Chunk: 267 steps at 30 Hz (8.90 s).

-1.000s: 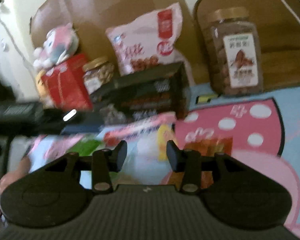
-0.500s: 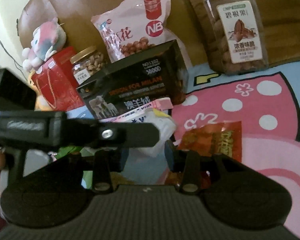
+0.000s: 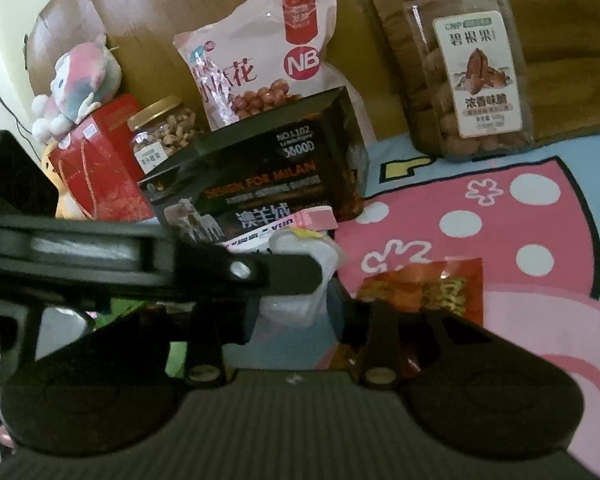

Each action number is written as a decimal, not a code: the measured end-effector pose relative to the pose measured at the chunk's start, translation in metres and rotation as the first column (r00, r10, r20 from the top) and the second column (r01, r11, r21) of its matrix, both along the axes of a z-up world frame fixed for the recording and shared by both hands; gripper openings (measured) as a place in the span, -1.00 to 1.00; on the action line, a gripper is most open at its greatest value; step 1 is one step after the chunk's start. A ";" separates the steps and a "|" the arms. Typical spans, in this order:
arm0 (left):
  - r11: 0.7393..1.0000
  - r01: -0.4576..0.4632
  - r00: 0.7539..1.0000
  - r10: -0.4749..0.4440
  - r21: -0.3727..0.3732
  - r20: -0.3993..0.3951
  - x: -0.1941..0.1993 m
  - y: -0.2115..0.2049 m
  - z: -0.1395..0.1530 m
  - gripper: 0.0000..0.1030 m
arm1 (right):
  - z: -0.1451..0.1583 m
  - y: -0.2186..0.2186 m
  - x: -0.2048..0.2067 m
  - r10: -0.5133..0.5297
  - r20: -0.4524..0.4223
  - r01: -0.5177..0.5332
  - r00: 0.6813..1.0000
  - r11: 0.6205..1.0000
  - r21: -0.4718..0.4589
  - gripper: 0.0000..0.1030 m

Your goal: Organize snacks

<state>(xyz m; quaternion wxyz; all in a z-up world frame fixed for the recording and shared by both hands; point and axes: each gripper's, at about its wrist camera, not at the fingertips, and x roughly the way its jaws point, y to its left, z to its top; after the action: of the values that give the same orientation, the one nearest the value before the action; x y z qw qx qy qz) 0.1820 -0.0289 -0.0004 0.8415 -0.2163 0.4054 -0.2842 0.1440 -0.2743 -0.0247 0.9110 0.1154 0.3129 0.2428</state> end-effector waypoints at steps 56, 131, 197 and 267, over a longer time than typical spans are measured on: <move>0.830 -0.428 0.888 0.311 0.359 0.339 -0.117 0.037 0.039 -0.18 | 0.028 0.017 -0.065 -0.059 0.264 0.065 0.963 0.998 -0.014 -0.16; 0.787 -0.494 0.842 0.327 0.369 0.429 -0.159 0.048 0.000 0.36 | 0.000 -0.024 -0.108 -0.263 0.179 0.228 0.948 0.954 0.194 -0.08; 0.839 -0.453 0.861 0.324 0.301 0.393 -0.171 0.064 0.005 0.42 | -0.001 0.000 -0.107 -0.049 0.210 0.036 0.977 0.997 0.066 0.08; 0.968 -0.247 0.921 0.220 0.046 0.322 0.041 0.058 0.072 -0.19 | 0.053 0.109 0.035 -0.036 0.341 0.109 0.939 0.974 -0.198 -0.37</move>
<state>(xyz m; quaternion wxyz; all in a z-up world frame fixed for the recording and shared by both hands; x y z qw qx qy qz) 0.2235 0.0288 0.0715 0.9316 -0.1787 0.2493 -0.1950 0.1793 -0.1649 0.0283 0.9664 -0.0148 0.1731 0.1897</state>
